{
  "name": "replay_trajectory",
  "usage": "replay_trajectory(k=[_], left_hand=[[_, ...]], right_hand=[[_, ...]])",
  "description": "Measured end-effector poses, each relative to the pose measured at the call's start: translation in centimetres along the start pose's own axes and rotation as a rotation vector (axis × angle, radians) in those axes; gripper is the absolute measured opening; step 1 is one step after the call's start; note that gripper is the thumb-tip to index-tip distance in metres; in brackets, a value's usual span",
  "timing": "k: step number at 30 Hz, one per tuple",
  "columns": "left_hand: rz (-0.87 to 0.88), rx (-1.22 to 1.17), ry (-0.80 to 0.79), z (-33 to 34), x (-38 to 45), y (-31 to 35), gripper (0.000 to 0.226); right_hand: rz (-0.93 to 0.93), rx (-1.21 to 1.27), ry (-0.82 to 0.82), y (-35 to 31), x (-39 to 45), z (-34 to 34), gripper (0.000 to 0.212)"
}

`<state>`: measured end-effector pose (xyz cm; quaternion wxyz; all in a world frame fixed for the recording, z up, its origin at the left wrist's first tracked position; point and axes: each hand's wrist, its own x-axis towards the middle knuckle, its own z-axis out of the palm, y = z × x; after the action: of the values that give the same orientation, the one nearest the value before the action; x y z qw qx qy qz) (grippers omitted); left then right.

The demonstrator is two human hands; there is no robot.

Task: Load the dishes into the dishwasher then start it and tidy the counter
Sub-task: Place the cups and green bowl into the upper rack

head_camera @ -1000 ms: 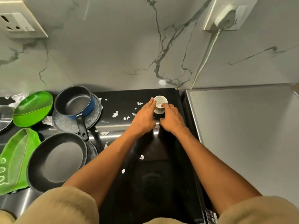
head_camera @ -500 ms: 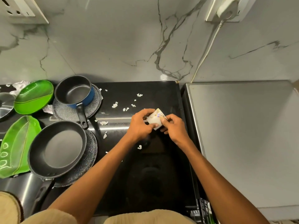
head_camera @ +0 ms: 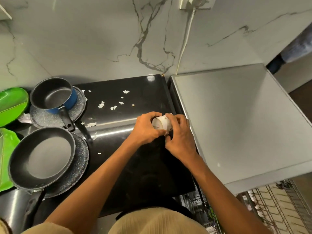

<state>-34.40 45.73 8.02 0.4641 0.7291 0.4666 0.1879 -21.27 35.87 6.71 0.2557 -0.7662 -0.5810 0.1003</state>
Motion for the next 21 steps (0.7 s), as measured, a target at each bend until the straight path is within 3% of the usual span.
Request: replay_trajectory(k=[7, 17, 21], left_hand=[[0.122, 0.09, -0.175, 4.0, -2.7, 3.5, 0.061], [0.327, 0.081, -0.299, 12.5, -8.8, 8.4, 0.049], [0.338, 0.12, -0.331, 17.7, -12.5, 9.5, 0.068]], right_hand=[[0.07, -0.115, 0.169, 1.6, -5.0, -2.1, 0.082], [0.166, -0.158, 0.328, 7.0, -13.6, -6.6, 0.062], [0.208, -0.108, 0.36, 10.8, -18.5, -8.5, 0.063]])
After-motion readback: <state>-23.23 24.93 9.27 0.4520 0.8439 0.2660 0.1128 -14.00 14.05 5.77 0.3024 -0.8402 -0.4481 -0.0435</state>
